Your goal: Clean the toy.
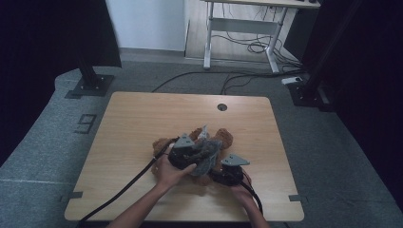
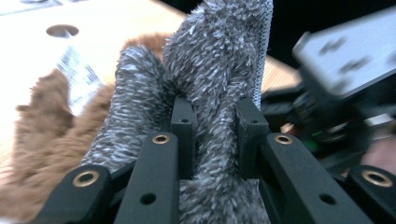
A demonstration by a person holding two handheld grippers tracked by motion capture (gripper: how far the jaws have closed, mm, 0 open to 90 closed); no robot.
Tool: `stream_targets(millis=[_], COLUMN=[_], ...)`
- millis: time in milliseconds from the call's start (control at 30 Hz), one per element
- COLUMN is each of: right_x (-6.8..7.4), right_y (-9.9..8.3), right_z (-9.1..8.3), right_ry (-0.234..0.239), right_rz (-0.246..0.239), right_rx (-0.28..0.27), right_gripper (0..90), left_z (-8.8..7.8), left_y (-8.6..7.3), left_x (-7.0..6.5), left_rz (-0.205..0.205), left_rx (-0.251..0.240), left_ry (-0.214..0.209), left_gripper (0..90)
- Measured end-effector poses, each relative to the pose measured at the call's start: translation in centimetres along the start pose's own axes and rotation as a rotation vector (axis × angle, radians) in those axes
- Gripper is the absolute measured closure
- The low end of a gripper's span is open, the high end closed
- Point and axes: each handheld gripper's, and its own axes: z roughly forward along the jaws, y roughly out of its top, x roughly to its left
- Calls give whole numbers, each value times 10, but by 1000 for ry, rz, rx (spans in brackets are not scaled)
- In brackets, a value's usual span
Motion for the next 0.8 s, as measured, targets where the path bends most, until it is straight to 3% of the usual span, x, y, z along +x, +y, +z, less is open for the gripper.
stream_targets(millis=[100, 167, 233, 367, 533, 633, 733, 800], right_x=[-1, -1, 0, 2, 1, 1, 0, -2], right_y=[-2, -2, -2, -2, -3, -4, -4, -5], right_z=[-1, -1, -2, -2, -2, -3, -3, -3], right_ry=[-1, -2, -5, -7, -9, -10, -6, -2], right_rz=[16, 24, 31, 26, 36, 38, 47, 56], right_rx=[4, 4, 5, 5, 4, 3, 1, 0], right_gripper=[479, 483, 485, 487, 489, 489, 489, 489], left_z=[-4, -16, -29, -55, -83, -98, -107, -109], left_y=[-6, -12, -22, -39, -43, -49, -61, -72], left_x=[3, 7, 17, 33, 39, 53, 70, 80], left_rz=[3, 22, -2, -59, -62, -92, -135, -170], left_rx=[-4, -8, -18, -72, -127, -127, -98, -86], left_ry=[15, 73, 94, 67, 112, 156, 210, 215], left_gripper=[736, 735, 736, 744, 743, 743, 742, 742])
